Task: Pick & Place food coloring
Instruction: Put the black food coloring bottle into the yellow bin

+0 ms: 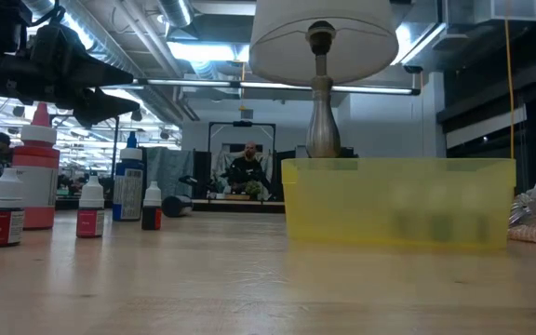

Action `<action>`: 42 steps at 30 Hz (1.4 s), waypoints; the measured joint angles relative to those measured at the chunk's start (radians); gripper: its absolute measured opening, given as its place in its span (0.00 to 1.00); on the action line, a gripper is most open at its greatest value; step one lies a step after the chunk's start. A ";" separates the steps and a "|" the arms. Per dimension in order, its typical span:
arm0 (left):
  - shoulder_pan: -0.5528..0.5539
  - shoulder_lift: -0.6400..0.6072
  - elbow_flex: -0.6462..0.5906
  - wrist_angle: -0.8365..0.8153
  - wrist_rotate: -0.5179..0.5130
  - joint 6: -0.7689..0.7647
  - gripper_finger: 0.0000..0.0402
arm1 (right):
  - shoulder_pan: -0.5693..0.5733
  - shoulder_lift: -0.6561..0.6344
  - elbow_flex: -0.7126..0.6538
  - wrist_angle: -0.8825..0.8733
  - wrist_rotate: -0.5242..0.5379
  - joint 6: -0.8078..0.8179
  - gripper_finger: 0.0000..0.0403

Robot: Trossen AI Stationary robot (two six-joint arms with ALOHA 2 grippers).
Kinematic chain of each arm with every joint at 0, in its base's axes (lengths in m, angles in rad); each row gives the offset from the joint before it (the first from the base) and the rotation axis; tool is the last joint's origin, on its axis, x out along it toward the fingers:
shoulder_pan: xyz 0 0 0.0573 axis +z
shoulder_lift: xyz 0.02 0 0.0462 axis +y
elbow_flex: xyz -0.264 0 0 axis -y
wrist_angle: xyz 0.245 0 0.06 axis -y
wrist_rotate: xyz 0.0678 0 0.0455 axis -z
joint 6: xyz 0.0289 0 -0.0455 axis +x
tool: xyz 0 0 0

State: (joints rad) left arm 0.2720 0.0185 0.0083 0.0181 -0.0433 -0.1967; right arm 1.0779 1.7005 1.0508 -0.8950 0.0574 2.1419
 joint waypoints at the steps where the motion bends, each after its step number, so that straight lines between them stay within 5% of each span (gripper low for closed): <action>1: 0.000 0.000 0.000 0.000 0.000 0.000 0.97 | 0.000 0.001 -0.003 0.002 0.000 0.000 0.62; 10: 0.000 0.000 0.000 0.000 0.000 0.000 0.97 | 0.000 0.003 -0.026 0.035 -0.015 -0.002 0.58; 28: 0.000 0.000 0.000 0.000 0.000 0.000 0.97 | 0.000 0.003 0.014 0.017 -0.026 -0.149 0.16; 42: 0.000 0.000 0.000 0.000 0.000 0.000 0.97 | -0.052 0.003 0.297 -0.381 -0.025 -0.590 0.17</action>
State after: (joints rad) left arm 0.2719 0.0185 0.0085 0.0181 -0.0434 -0.1967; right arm 1.0262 1.7031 1.3483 -1.2757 0.0326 1.5523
